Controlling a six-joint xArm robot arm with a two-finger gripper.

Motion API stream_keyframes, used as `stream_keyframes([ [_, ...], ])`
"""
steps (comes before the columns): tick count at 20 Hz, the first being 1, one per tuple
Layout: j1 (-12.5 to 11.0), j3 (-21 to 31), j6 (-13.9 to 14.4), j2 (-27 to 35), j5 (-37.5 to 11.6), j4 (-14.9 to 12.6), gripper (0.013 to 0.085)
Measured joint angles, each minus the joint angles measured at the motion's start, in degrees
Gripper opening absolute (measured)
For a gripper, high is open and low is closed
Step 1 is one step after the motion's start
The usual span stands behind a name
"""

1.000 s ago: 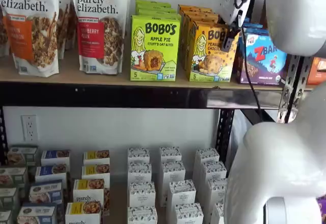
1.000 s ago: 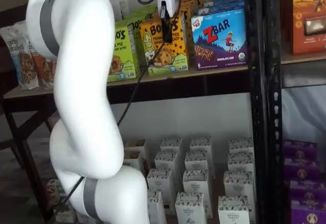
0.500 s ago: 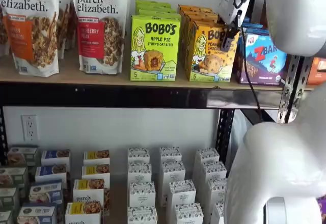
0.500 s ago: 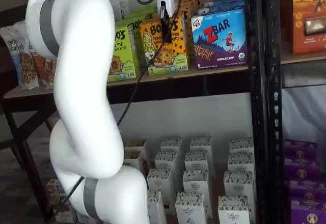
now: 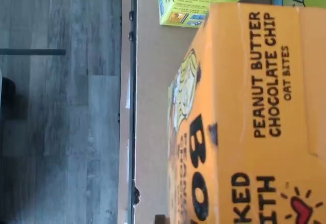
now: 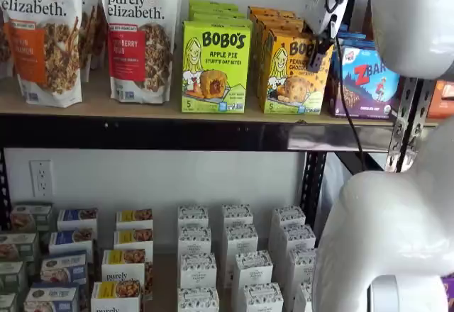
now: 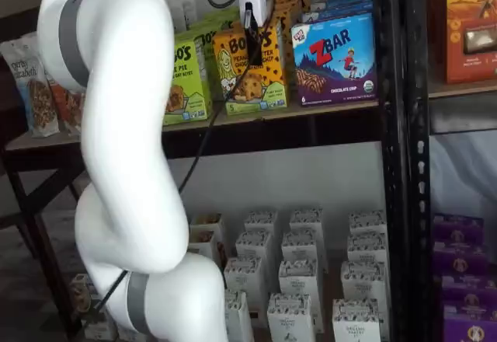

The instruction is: Pick up the orange box on the top shelf, the fifth box from the left

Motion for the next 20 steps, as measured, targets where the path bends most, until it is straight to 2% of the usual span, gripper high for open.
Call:
stream_keyframes([
  [9, 0.0, 0.2, -0.1, -0.3, -0.3, -0.1, 0.0610],
  [12, 0.0, 0.3, 0.0, -0.3, -0.3, -0.2, 0.0530],
  [13, 0.0, 0.3, 0.0, -0.3, -0.3, -0.2, 0.0530],
  [15, 0.0, 0.3, 0.0, -0.3, -0.3, -0.2, 0.0450],
  [16, 0.0, 0.3, 0.0, -0.3, -0.3, -0.2, 0.0450],
  [17, 0.0, 0.3, 0.0, -0.3, -0.2, -0.1, 0.0410],
  [20, 0.0, 0.2, 0.0, -0.2, -0.2, -0.1, 0.0370],
])
